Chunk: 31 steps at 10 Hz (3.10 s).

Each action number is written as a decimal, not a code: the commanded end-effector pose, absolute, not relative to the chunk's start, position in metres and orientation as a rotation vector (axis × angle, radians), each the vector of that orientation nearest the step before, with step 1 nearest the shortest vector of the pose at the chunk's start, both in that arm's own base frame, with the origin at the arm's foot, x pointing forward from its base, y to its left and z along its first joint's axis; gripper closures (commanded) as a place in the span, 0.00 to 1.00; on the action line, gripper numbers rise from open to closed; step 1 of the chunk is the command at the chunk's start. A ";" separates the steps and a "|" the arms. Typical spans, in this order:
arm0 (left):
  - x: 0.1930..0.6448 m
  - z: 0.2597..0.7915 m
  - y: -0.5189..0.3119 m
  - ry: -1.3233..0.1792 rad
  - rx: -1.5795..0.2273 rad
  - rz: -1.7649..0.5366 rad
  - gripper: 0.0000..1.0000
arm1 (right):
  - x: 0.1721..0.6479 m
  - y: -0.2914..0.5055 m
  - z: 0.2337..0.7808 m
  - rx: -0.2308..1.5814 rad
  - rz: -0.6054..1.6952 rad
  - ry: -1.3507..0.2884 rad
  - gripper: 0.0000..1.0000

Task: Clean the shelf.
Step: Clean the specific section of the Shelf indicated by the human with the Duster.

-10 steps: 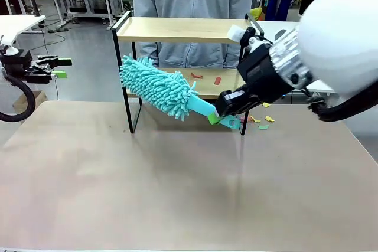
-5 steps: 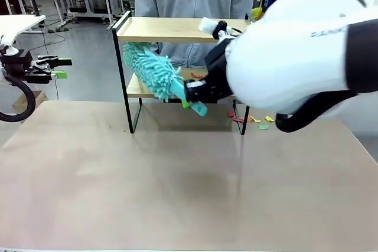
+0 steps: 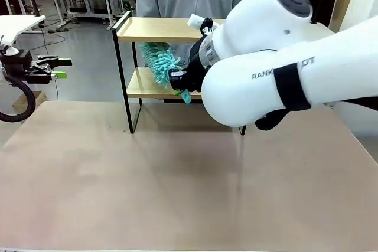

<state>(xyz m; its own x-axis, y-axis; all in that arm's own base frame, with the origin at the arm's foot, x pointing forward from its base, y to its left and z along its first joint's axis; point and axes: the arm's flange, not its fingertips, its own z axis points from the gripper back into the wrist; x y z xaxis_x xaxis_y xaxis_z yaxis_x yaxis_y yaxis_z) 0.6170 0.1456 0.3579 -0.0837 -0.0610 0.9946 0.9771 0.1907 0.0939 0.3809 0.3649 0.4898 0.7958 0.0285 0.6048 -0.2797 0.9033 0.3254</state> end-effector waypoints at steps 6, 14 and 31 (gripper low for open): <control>0.616 0.361 0.145 -1.321 -0.982 -1.157 0.00 | 0.423 0.469 0.494 0.356 0.068 -0.584 0.87; 0.616 0.361 0.145 -1.321 -0.982 -1.157 0.00 | 0.434 0.494 0.488 0.275 0.057 -0.503 0.87; 0.616 0.361 0.145 -1.321 -0.982 -1.157 0.00 | 0.404 0.332 0.512 0.255 -0.138 -0.463 0.87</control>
